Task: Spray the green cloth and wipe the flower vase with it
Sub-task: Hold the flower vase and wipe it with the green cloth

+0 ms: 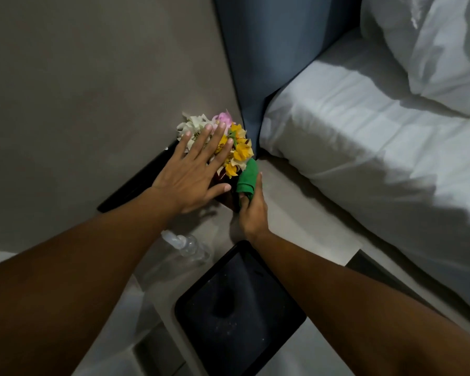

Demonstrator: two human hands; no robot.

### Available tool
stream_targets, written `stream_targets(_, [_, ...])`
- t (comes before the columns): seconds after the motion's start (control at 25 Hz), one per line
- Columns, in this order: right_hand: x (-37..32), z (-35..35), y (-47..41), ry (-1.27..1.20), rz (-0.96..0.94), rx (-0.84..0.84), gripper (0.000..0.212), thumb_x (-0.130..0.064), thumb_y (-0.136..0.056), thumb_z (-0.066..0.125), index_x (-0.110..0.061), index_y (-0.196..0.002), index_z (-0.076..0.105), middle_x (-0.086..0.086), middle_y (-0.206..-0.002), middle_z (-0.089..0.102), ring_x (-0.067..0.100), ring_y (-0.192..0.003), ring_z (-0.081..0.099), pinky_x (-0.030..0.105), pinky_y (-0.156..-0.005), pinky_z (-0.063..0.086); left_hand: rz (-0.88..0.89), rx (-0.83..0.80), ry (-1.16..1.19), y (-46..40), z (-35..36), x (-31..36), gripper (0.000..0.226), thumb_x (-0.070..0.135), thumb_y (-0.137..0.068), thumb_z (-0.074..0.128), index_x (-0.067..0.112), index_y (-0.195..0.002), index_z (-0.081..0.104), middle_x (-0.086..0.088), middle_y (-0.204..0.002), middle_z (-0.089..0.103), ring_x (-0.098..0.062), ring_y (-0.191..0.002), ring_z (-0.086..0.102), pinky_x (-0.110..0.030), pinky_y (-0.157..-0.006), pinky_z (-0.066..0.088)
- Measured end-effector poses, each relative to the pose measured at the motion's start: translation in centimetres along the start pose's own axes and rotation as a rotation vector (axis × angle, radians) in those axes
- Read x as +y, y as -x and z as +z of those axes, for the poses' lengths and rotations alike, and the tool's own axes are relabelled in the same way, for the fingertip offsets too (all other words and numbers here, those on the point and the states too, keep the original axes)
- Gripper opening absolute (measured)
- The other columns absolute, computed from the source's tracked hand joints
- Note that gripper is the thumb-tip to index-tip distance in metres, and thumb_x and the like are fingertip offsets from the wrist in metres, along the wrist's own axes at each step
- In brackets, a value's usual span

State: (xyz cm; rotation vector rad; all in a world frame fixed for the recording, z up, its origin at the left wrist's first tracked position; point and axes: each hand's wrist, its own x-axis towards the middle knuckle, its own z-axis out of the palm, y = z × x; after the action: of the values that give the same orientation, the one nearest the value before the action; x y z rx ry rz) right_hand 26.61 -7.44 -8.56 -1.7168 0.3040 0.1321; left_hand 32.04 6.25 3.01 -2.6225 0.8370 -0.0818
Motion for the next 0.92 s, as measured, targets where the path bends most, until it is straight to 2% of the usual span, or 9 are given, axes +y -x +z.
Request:
stream_targets(0.12, [0.8, 1.2, 0.8, 0.045, -0.033, -0.009, 0.072, 0.003, -0.1, 0.041, -0.014, -0.157, 0.002, 0.012, -0.167, 0.002, 0.029, -0.155, 0.005, 0.041, -0.125, 0.011, 0.009, 0.012, -0.041, 0.2, 0.3, 0.2, 0.085, 0.069, -0.092, 0.013, 0.016, -0.154, -0.012, -0.016, -0.164, -0.012, -0.033, -0.151, -0.01, -0.059, -0.12, 0.002])
stream_targets(0.2, [1.6, 1.8, 2.4, 0.094, -0.087, -0.045, 0.076, 0.007, -0.098, 0.041, -0.015, -0.155, -0.003, 0.009, -0.167, -0.006, 0.028, -0.154, -0.002, 0.035, -0.123, 0.007, 0.004, 0.019, -0.043, 0.3, 0.5, 0.2, 0.086, 0.07, -0.091, 0.011, 0.016, -0.154, -0.012, -0.017, -0.164, -0.011, -0.034, -0.151, -0.01, -0.06, -0.12, 0.002])
stream_targets(0.32, [1.6, 2.2, 2.9, 0.06, -0.084, -0.058, 0.076, 0.002, -0.1, 0.043, -0.016, -0.156, -0.005, 0.008, -0.167, -0.008, 0.028, -0.154, -0.005, 0.036, -0.121, 0.006, 0.019, 0.052, -0.022, 0.3, 0.6, 0.1, 0.088, 0.072, -0.09, 0.011, 0.016, -0.154, -0.012, -0.017, -0.164, -0.011, -0.034, -0.151, -0.01, -0.059, -0.12, 0.0])
stream_targets(0.52, [0.4, 1.1, -0.6, 0.028, -0.036, 0.031, 0.07, 0.001, -0.101, 0.042, -0.008, -0.156, 0.0, 0.012, -0.167, -0.002, 0.03, -0.154, -0.004, 0.043, -0.125, 0.006, 0.044, 0.076, -0.031, 0.3, 0.8, 0.2, 0.089, 0.074, -0.089, 0.013, 0.018, -0.155, -0.009, -0.017, -0.164, -0.009, -0.034, -0.151, -0.008, -0.059, -0.119, -0.001])
stream_targets(0.64, [1.0, 2.7, 2.2, 0.059, -0.043, -0.02, 0.077, 0.001, -0.1, 0.046, -0.012, -0.155, -0.006, 0.011, -0.167, -0.01, 0.033, -0.154, -0.008, 0.047, -0.124, 0.011, 0.042, 0.071, -0.037, 0.3, 0.7, 0.1, 0.09, 0.075, -0.089, 0.013, 0.018, -0.155, -0.011, -0.018, -0.164, -0.009, -0.034, -0.151, -0.008, -0.058, -0.119, -0.002])
stream_targets(0.76, [1.6, 4.3, 4.1, 0.059, -0.014, -0.055, 0.082, -0.016, -0.1, 0.051, -0.017, -0.155, -0.01, 0.009, -0.166, -0.014, 0.033, -0.153, -0.009, 0.058, -0.12, 0.014, 0.037, 0.083, -0.041, 0.3, 0.7, 0.2, 0.091, 0.076, -0.088, 0.013, 0.018, -0.154, -0.012, -0.017, -0.164, -0.008, -0.034, -0.151, -0.007, -0.058, -0.119, 0.0])
stream_targets(0.92, [0.4, 2.8, -0.6, 0.043, 0.113, 0.021, 0.088, -0.035, -0.097, 0.055, -0.022, -0.157, -0.009, 0.005, -0.168, -0.012, 0.027, -0.154, -0.009, 0.059, -0.12, 0.008, 0.042, 0.094, -0.057, 0.4, 0.7, 0.3, 0.093, 0.078, -0.087, 0.011, 0.017, -0.155, -0.01, -0.016, -0.164, -0.005, -0.033, -0.152, -0.004, -0.058, -0.119, 0.001])
